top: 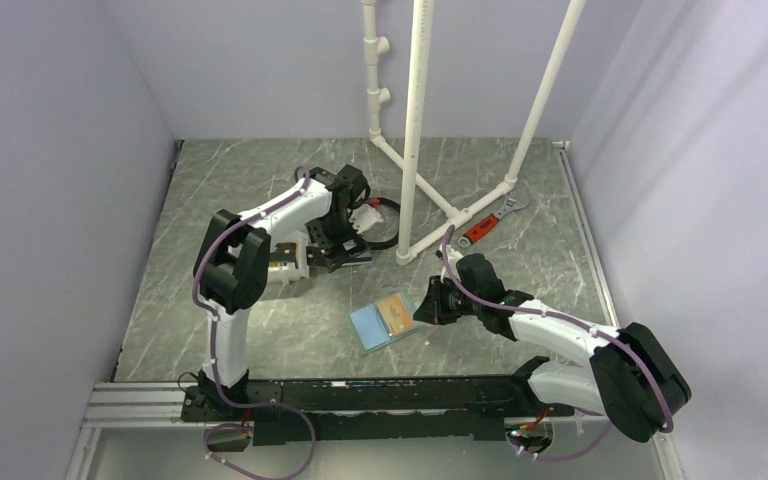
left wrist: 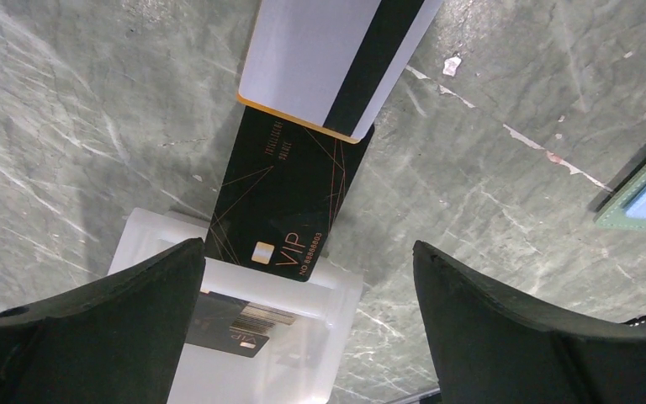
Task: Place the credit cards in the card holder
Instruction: Pick up the credit card from the center of the board.
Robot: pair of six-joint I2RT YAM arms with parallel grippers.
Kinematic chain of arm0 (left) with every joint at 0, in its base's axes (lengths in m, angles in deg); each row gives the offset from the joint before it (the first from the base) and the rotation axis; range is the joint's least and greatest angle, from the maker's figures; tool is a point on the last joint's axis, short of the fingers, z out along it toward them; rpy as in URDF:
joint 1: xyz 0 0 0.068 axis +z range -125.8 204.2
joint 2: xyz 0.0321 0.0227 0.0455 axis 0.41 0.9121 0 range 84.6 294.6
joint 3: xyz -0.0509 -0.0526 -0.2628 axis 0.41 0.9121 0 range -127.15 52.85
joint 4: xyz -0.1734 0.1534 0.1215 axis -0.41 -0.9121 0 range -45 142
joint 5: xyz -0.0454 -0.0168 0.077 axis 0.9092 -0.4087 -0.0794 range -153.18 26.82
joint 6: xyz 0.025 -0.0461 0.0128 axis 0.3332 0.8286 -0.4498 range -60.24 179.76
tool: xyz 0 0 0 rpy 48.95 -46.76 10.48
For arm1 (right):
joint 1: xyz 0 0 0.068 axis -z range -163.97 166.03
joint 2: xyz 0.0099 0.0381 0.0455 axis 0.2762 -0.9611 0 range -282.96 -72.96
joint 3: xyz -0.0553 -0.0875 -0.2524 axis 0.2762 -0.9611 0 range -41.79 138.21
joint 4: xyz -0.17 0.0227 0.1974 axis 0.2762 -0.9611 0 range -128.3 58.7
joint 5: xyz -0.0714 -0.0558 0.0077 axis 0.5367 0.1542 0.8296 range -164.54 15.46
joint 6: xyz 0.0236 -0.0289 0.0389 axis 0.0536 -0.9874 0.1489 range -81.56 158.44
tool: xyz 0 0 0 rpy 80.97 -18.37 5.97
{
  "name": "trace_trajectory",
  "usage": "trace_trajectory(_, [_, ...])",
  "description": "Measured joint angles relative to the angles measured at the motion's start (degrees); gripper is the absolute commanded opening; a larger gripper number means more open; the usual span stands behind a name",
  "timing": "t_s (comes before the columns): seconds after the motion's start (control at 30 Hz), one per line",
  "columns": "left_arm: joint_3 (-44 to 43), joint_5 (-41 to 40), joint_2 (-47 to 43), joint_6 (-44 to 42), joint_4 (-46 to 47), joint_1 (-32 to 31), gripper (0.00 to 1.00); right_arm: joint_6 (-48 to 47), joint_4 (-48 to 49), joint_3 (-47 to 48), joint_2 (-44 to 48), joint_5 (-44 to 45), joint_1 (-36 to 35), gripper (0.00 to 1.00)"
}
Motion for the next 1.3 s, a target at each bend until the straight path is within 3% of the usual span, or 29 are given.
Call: trace_trajectory(1.3, [-2.7, -1.8, 6.0, -8.8, -0.4, 0.1, 0.99, 1.5, 0.1, -0.2, 0.0, -1.6, 0.0, 0.10])
